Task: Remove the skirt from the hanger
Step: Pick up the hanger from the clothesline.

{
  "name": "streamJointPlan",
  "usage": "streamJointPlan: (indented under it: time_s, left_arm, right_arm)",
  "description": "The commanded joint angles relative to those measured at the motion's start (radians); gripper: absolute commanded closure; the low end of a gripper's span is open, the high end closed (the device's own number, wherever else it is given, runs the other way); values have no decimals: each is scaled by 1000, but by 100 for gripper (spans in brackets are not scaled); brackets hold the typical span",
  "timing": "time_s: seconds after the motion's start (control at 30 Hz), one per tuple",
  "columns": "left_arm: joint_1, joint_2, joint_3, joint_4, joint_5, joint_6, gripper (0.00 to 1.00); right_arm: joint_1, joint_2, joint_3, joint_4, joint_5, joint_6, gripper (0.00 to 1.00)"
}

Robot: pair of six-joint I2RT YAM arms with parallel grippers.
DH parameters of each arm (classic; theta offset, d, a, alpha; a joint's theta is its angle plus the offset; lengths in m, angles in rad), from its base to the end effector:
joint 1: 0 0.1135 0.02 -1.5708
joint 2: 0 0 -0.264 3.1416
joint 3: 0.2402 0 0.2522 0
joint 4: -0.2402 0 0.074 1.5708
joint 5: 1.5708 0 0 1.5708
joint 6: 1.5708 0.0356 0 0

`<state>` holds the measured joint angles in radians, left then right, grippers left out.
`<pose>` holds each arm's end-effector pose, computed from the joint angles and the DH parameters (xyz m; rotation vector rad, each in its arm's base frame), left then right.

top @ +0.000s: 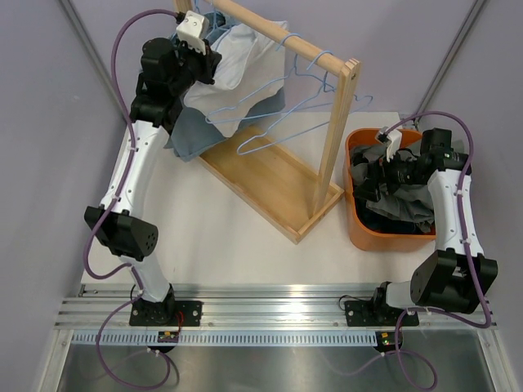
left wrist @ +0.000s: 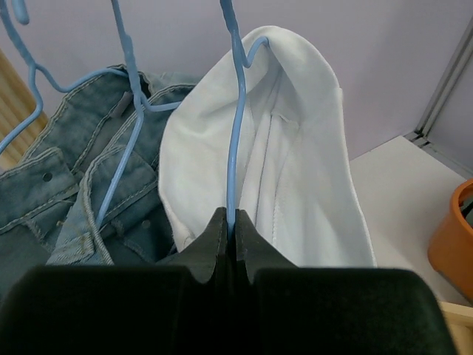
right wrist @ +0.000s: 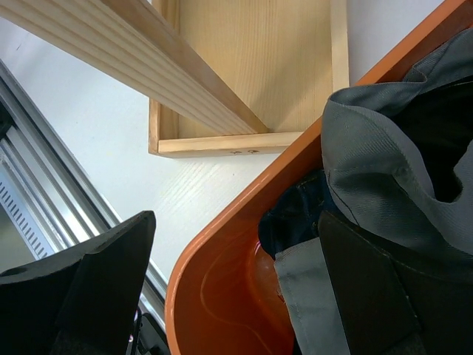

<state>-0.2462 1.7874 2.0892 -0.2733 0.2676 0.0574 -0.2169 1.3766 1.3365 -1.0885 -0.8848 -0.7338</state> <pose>0.3867 -0.1069 0.5045 0.4435 1.4894 -0.3556 0.2574 -0.0285 0.3354 -0.8121 2.1282 0.7210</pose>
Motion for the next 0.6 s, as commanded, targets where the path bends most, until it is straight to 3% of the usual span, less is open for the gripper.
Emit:
streamJointPlan:
  time_s: [0.0,0.17,0.57]
  left_arm:
    - [4,26,90,145,70,-51,100]
    - [1,89,173,103,91,-111,100]
    - [-27,132,187,118,117,-105,100]
  right_arm:
    - [-7,-45,-11,24,-36,16,1]
    - [-7,-53,-25,27,-46,24,0]
    - [-7,-57,-54,27,-71,36,1]
